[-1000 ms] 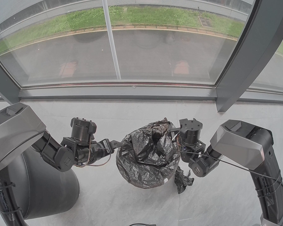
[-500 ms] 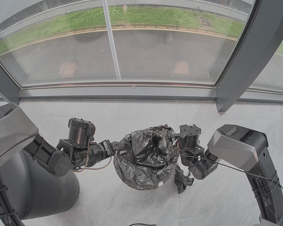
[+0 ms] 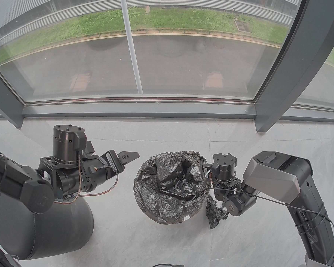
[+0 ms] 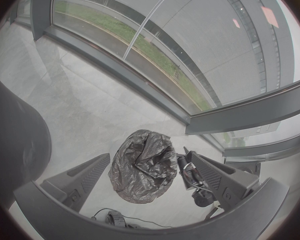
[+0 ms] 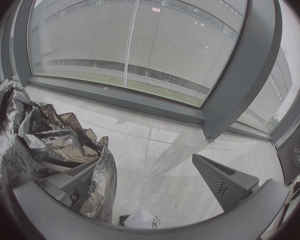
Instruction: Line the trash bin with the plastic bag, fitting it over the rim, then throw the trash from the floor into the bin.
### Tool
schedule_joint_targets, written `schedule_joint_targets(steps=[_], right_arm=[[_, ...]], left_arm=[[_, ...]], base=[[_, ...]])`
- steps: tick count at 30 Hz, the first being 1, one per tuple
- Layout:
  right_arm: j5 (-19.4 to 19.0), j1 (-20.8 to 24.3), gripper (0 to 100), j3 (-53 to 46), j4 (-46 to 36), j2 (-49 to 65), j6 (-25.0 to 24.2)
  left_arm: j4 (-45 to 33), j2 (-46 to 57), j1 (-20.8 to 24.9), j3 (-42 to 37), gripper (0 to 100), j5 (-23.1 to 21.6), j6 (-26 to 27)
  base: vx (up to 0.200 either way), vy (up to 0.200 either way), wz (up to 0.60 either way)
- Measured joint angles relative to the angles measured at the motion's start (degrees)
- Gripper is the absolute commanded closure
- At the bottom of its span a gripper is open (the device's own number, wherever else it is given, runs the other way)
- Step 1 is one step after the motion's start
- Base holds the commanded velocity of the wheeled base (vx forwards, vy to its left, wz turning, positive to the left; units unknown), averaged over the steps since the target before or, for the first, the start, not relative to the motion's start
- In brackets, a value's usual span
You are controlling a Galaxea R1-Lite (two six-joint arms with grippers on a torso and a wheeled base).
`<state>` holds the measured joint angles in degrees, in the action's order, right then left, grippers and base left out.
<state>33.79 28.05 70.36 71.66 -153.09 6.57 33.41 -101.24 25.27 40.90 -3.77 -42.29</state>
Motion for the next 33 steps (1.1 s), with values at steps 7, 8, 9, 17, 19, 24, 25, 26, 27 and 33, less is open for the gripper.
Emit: schedule_joint_targets(steps=[7,8,9,17,19,24,25,26,27,33], right_arm=[[-0.29,2.66,0,-7.08,0.02,5.11,-1.87],[-0.51,3.69,0,-8.81,0.11,6.25,-2.00],[-0.76,4.74,0,-10.28,0.13,7.23,-2.08],[-1.55,11.58,0,-17.12,0.46,14.40,-2.12],[-1.55,11.78,0,-17.80,0.46,15.35,-2.26],[-1.50,11.67,0,-19.19,0.68,15.66,-3.23],[-1.48,11.63,0,-19.37,0.68,15.69,-3.35],[-1.44,11.58,0,-19.43,0.71,15.77,-3.46],[-1.39,11.56,0,-19.54,0.73,15.88,-3.45],[0.09,10.48,0,-20.07,0.68,16.82,-3.29]], left_arm=[[-0.06,5.24,-0.61,-0.50,0,0.21,0.09],[-0.05,5.74,-0.79,-0.57,0,0.21,0.11],[-0.02,6.14,-0.94,-0.63,0,0.21,0.09],[0.55,8.68,-4.33,-1.82,0,-0.35,0.01],[2.49,9.09,-5.22,-2.04,0,-0.77,0.01],[4.44,9.57,-6.06,-2.78,0,-1.91,0.04],[4.51,9.57,-6.14,-2.90,0,-1.97,0.01],[4.51,9.57,-6.21,-3.00,0,-2.00,0.00],[4.55,9.57,-6.25,-3.11,0,-2.02,0.00],[4.62,9.59,-6.36,-3.23,0,-1.97,-0.05]], base=[[0.000,0.000,0.00],[0.000,0.000,0.00],[0.000,0.000,0.00],[0.000,0.000,0.00],[0.000,0.000,0.00],[0.000,0.000,0.00],[0.000,0.000,0.00],[0.000,0.000,0.00],[0.000,0.000,0.00],[0.000,0.000,0.00]])
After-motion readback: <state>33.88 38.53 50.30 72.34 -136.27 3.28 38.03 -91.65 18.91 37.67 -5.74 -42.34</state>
